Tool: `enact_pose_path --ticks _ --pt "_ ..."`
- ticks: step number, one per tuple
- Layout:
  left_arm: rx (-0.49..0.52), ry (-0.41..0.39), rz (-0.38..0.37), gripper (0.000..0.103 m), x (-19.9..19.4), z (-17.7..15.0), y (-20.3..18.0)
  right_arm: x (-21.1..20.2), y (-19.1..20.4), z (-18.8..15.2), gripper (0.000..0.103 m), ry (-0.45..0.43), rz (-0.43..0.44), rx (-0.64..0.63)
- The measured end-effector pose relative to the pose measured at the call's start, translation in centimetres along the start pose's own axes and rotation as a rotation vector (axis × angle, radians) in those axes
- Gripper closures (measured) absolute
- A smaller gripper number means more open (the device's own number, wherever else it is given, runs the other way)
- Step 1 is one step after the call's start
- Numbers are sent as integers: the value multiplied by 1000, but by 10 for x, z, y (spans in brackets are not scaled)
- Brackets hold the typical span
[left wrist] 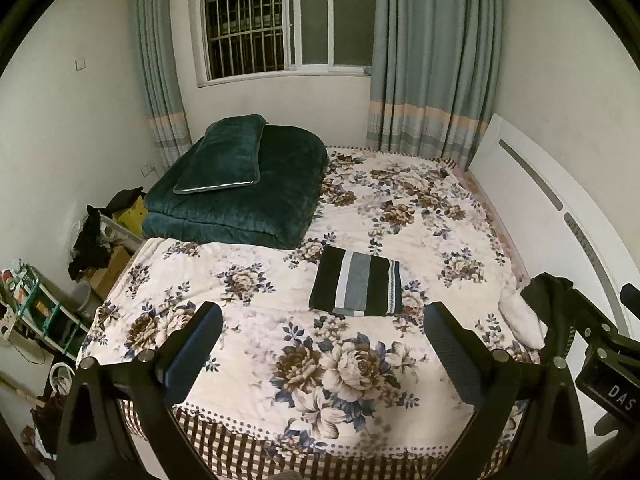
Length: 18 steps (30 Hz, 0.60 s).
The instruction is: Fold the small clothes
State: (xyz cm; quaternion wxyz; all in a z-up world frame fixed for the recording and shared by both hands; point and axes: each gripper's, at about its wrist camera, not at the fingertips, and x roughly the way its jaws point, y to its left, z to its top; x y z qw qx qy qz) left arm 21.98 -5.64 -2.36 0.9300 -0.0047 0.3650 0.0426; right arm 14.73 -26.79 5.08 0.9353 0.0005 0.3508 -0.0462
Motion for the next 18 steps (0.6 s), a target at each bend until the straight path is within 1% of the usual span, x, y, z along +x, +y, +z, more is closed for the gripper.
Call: enact_pose_path --ticks 8,9,18 --pt "-12 -12 6 0 -7 7 -5 -2 1 1 0 -5 0 2" --pt "-13 -14 6 0 -8 8 -5 0 4 6 0 -5 5 -2" --pt "-19 -25 17 0 -14 12 -9 -1 4 6 0 -4 5 -1"
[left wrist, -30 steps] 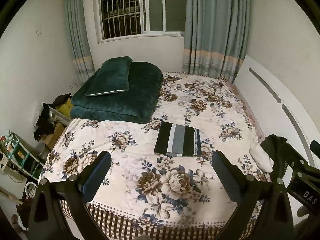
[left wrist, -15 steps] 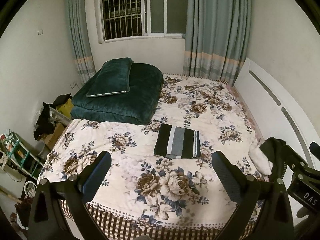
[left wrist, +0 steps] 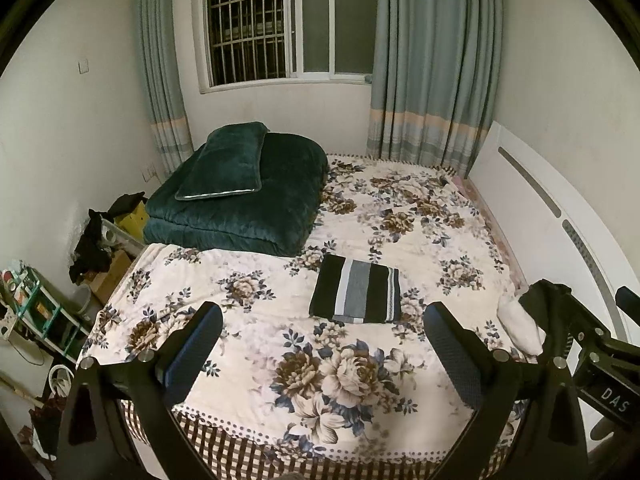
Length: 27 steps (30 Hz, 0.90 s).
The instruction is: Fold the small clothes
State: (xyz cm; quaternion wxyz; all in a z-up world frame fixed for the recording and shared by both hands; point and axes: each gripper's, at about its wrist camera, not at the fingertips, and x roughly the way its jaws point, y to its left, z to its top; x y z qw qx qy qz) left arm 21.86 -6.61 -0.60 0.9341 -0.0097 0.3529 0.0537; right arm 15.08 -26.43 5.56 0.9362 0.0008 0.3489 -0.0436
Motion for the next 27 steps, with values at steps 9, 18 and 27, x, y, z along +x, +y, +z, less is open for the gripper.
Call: enact_pose_path --ticks 9,18,27 --pt "-1 -1 3 0 -1 0 -1 0 2 2 0 0 4 4" --pt "-2 -1 0 0 -3 2 -1 1 5 6 0 2 7 3" --pt "1 0 -1 0 -6 9 -1 -1 5 3 0 3 4 6"
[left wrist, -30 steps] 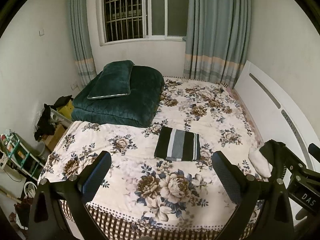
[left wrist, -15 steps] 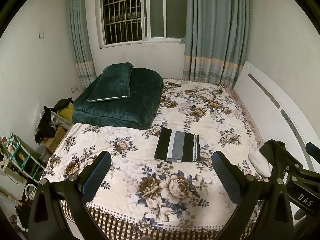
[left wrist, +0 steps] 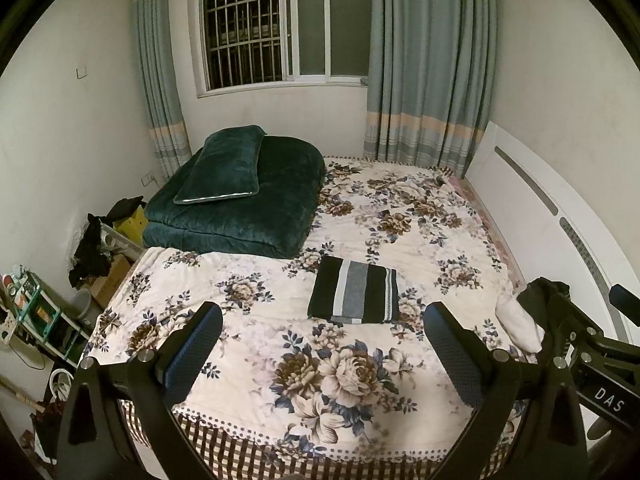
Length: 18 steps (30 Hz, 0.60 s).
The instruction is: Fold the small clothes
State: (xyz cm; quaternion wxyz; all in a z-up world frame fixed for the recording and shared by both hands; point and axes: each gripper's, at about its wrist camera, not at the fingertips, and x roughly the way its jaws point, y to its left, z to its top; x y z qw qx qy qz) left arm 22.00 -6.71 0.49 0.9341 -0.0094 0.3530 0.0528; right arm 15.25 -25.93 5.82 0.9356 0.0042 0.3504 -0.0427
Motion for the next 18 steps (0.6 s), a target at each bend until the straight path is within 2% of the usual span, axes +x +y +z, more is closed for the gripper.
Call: enact_pose_path --ticks 18 --pt "5 -20 -1 0 -3 6 -1 -4 2 -2 0 0 -1 6"
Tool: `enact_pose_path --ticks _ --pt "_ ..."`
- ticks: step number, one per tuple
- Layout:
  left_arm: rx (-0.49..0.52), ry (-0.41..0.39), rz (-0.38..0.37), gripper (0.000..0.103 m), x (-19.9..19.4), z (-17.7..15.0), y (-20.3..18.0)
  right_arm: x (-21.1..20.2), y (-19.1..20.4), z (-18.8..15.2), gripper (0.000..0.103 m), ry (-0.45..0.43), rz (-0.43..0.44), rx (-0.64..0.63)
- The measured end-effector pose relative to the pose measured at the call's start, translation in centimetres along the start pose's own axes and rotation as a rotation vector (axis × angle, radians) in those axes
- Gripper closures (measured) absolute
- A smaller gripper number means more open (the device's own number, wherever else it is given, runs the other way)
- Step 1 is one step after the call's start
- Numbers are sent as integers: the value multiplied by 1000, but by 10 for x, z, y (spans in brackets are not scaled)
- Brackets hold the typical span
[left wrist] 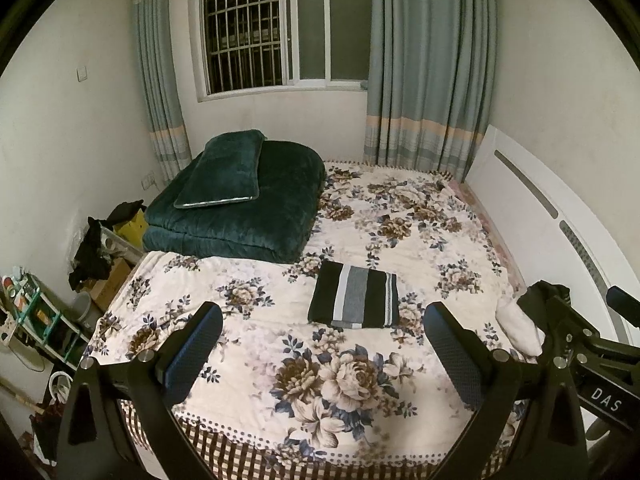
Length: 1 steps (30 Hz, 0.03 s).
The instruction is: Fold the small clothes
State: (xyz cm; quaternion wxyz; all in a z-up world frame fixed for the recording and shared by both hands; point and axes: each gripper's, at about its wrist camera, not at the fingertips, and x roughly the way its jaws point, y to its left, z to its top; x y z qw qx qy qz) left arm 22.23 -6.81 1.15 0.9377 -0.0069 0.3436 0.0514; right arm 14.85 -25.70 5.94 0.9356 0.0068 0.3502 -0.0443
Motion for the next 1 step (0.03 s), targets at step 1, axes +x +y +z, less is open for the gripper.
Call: enact_pose_path --ticks 1 --pt "1 -1 -2 0 0 0 0 0 0 0 0 0 0 0"
